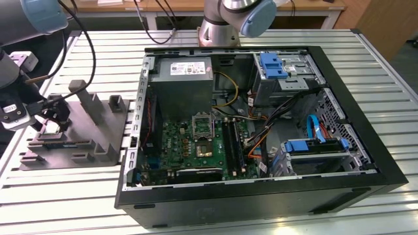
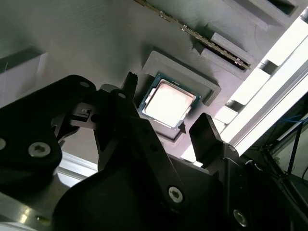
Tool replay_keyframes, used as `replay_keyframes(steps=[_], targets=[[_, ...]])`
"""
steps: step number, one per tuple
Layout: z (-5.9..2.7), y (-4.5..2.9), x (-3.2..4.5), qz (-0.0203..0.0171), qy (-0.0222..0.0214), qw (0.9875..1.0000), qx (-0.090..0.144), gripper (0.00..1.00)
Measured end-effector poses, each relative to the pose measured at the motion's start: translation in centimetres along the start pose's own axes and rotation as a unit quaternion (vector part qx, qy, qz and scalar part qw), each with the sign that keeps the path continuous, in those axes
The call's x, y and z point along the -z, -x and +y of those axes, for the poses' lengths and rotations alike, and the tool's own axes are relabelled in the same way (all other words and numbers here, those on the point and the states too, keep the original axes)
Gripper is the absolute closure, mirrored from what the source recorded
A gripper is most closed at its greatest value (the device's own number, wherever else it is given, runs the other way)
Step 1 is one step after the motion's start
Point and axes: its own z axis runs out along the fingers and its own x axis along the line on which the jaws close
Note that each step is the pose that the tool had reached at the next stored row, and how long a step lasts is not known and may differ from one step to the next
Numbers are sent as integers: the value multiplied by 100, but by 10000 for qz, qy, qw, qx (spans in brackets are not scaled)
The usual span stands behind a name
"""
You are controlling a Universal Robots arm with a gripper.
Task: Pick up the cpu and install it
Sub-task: 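Pick up the cpu and move it towards the insertion slot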
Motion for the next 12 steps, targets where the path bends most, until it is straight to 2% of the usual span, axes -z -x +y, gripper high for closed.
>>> replay_keyframes(steps=[5, 12], targets=[[-2, -39, -17, 0, 0, 10000, 0, 29], [1, -48, -39, 0, 0, 10000, 0, 29]])
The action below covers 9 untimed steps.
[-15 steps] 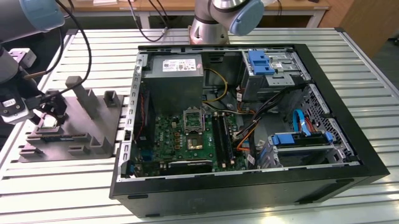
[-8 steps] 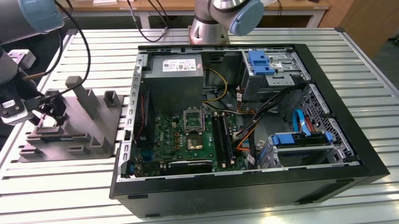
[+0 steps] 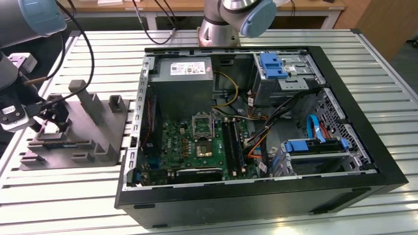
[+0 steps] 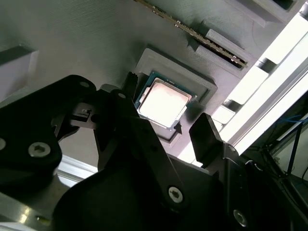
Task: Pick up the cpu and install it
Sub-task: 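Pick up the cpu and move it towards the insertion slot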
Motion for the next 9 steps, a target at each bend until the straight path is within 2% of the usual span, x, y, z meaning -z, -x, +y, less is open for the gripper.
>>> replay_keyframes(steps=[9], targets=[[0, 0, -3, -1, 0, 10000, 0, 31]])
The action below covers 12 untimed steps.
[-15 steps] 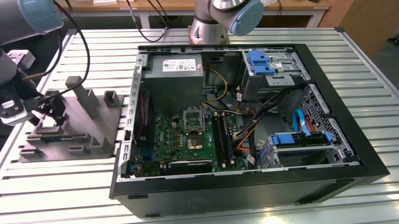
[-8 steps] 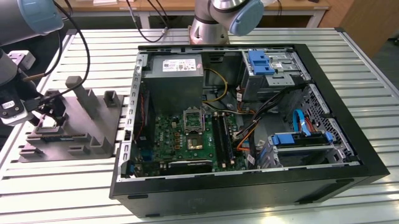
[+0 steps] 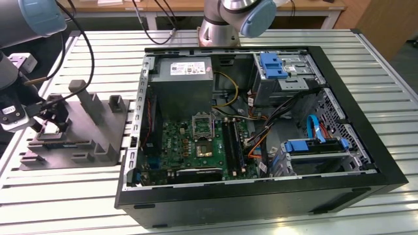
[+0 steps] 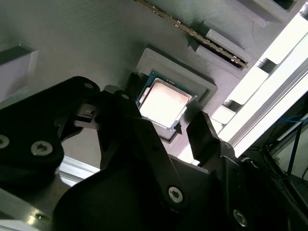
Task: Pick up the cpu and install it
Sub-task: 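Pick up the cpu and move it towards the insertion slot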
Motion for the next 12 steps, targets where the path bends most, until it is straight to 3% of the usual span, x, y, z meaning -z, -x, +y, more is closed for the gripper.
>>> replay_keyframes(steps=[1, 2, 12], targets=[[0, 0, 0, 0, 0, 10000, 0, 31], [1, 1, -1, -1, 0, 10000, -1, 38], [1, 14, 18, 3, 0, 10000, 0, 38]])
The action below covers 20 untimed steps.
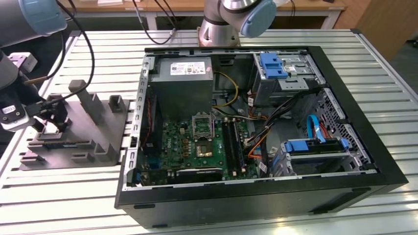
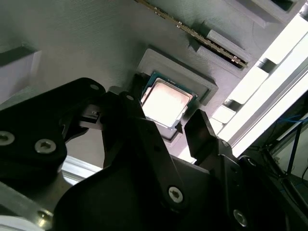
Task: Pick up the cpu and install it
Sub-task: 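Pick up the cpu and move it towards the insertion slot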
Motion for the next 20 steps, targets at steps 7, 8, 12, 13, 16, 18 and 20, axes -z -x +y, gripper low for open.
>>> replay_keyframes(steps=[7, 8, 12, 13, 16, 18, 20], targets=[[1, 23, 0, 9, -1, 10000, -1, 38], [1, 23, 2, 10, -1, 10000, -1, 38], [1, 24, 19, 9, -1, 10000, 0, 38], [2, 25, 21, 8, 0, 10000, 0, 38], [2, 24, 37, 11, -2, 10000, 0, 38], [2, 25, 38, 9, 0, 10000, 0, 38], [2, 25, 38, 9, 0, 10000, 0, 38]])
